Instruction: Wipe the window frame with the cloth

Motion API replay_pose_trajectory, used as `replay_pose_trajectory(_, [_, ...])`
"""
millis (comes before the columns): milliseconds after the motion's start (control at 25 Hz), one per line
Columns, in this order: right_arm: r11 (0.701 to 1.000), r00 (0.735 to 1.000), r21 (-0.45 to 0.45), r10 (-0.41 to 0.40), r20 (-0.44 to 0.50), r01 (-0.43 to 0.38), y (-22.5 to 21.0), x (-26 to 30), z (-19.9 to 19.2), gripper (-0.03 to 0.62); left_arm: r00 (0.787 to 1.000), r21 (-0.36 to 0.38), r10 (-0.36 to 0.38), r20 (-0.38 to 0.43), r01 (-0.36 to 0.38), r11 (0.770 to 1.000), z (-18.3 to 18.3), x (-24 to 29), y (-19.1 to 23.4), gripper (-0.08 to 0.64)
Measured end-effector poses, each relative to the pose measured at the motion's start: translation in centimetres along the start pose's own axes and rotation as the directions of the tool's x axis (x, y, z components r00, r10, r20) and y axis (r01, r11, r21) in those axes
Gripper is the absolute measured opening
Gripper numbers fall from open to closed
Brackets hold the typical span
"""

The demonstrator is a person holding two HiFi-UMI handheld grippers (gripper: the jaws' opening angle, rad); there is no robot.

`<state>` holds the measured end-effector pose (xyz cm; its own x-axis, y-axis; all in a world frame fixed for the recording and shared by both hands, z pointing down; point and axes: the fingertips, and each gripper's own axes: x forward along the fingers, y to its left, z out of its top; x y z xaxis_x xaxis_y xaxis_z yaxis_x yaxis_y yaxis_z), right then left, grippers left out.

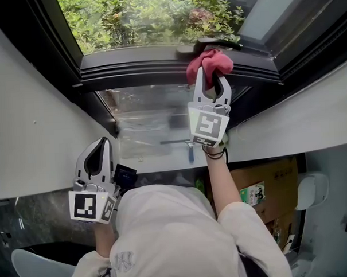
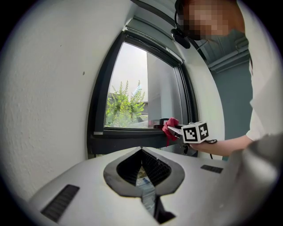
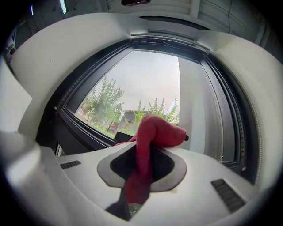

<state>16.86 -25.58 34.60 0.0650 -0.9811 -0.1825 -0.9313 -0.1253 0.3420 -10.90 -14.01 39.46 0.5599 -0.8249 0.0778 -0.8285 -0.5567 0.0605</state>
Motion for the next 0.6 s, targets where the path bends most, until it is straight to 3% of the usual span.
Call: replay_pose_trajectory(600, [0.997,0.997,-0.013,0.073,0.037,-0.072,2.9,0.1,0.6,0.071,1.000,0.006,0.027,-0.001,-0.027,1.000,-0.3,-0.4,0.1,0.008])
